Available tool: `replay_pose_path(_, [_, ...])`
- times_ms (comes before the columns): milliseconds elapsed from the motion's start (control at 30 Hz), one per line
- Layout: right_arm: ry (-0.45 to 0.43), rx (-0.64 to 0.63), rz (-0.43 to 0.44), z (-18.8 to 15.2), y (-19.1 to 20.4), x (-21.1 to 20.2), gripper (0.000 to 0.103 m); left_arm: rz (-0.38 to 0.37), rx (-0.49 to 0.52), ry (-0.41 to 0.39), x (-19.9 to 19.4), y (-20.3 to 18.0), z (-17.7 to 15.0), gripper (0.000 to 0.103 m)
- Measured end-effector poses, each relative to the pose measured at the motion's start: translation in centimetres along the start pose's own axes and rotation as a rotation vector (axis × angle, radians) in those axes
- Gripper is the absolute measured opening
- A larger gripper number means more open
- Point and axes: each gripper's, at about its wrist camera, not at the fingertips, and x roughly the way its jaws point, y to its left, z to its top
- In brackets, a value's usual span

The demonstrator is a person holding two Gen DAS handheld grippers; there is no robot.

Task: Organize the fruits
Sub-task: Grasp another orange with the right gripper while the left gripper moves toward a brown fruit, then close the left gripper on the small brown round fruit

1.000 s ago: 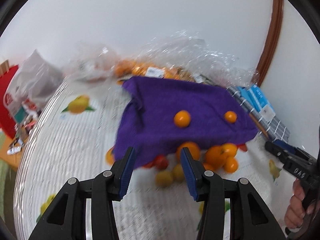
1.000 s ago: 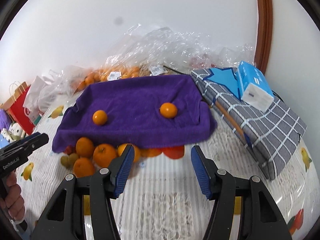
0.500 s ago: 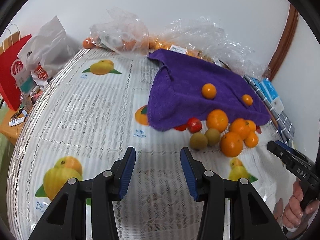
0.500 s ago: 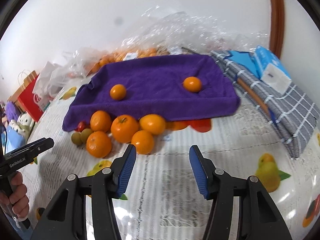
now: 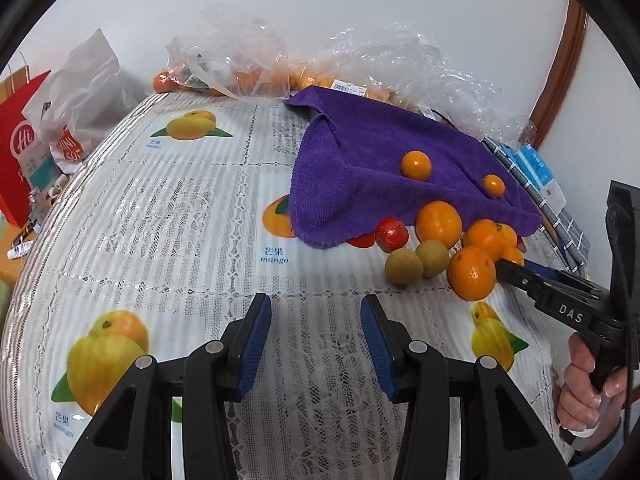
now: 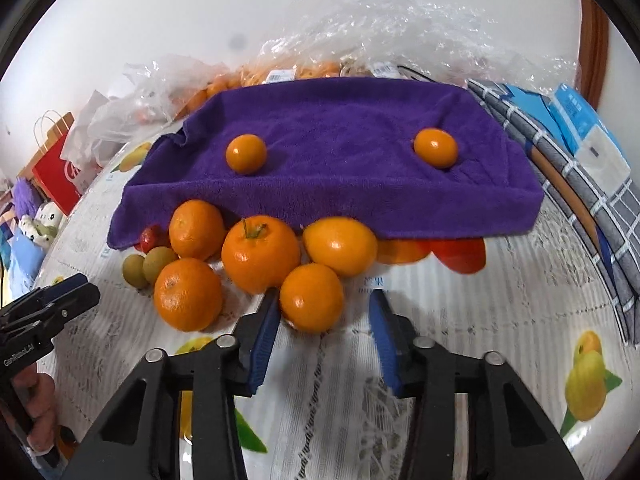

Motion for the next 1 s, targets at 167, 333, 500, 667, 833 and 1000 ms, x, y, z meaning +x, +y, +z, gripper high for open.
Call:
replay_pose_path(167, [-0.006, -0.016, 0.003, -0.4, -0.2, -0.5, 0.032, -0.024, -0.001, 0.001, -0.1, -0.1, -0.1, 0.040])
replay_pose_path(333, [-0.038, -0.015, -0.051, -1.5, -1.9, -2.1, 0.032, -0.085, 0.063, 0.039, -0.1, -2.6, 0.2, 0.038])
replay_pose_path(500, [-0.061, -0.024, -0.122, -2.6, -3.8, -3.6, 0.032, -0.051, 0.125, 0.027, 0.8, -5.0, 1.3, 0.038])
replay_pose_path(667, [-0.083, 0.004, -0.099, -3.8, -5.1, -4.7, 0.032, -0.035, 0.150, 0.030, 2.3, -5.6, 1.4, 0.038])
replay_pose_path(833, [-0.070, -0.043, -0.062, -3.6, -4.4, -4.2, 0.032, -0.033, 0.155, 0.026, 2.7, -6.0, 1.7, 0.025])
replay_pose_path(1000, [-0.059, -0.023, -0.050, -3.4, -4.6, -3.9, 0.032, -0.032, 0.157, 0.025, 2.2, -5.8, 1.4, 0.025])
